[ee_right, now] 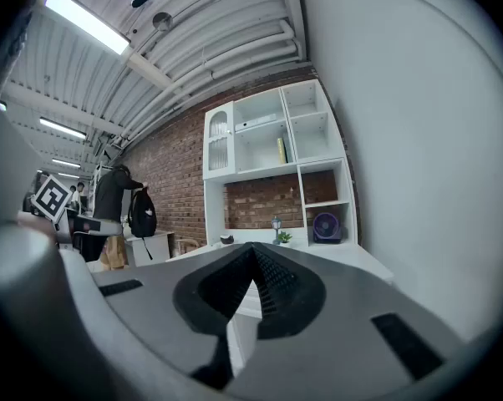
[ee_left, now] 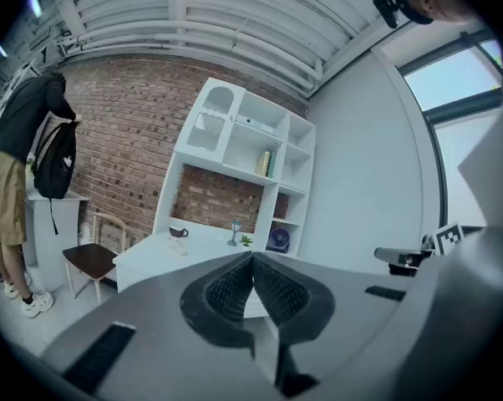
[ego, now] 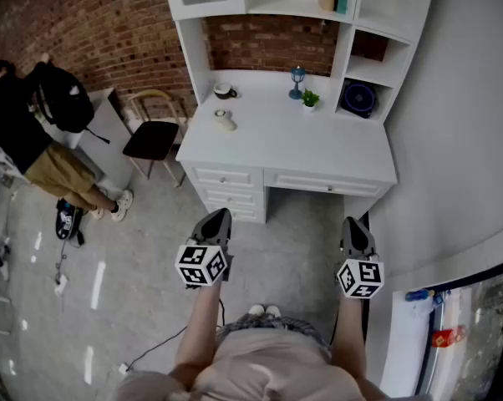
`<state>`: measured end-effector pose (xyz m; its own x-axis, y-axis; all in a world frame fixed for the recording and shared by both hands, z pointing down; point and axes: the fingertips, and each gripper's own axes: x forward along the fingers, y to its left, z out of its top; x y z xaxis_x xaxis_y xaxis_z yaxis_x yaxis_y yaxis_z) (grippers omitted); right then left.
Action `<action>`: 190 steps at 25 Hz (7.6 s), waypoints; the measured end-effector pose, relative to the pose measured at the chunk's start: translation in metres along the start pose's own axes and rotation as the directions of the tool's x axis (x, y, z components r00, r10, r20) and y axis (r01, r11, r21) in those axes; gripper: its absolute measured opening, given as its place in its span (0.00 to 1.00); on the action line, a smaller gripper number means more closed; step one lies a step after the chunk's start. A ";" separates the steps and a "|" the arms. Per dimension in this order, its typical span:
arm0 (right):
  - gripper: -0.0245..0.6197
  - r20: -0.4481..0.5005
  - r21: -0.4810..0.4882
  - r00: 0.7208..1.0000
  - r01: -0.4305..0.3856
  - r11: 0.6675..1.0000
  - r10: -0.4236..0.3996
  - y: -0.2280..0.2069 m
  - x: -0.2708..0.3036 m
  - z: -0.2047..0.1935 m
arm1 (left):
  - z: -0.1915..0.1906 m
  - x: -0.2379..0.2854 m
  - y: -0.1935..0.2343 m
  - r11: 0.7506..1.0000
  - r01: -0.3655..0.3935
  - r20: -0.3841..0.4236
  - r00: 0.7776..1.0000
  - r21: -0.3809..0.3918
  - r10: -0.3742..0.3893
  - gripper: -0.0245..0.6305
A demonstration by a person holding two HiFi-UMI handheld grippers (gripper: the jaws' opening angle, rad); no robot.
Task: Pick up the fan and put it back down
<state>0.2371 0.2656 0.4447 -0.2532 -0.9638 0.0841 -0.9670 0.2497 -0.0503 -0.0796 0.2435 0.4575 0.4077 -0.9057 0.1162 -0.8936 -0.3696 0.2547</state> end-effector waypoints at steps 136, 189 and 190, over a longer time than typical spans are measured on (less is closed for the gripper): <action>0.06 -0.266 -0.006 0.748 -0.632 0.775 0.608 0.118 0.755 -0.065 | -0.047 0.543 0.373 0.865 -0.497 -0.312 0.834 -0.068 0.455 0.65; 0.06 -0.030 0.032 0.899 -0.436 0.900 0.437 0.026 0.681 0.025 | 0.121 0.503 0.299 0.907 -0.419 0.078 0.906 0.045 0.415 0.35; 0.06 -0.009 0.027 0.903 -0.428 0.903 0.429 0.023 0.674 0.034 | 0.130 0.498 0.294 0.908 -0.417 0.099 0.906 0.046 0.411 0.35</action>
<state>0.0450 -0.3817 0.4669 -0.6435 -0.7628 0.0630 -0.7643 0.6358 -0.1081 -0.1633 -0.3434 0.4657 -0.0166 -0.9932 0.1151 -0.9898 0.0326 0.1390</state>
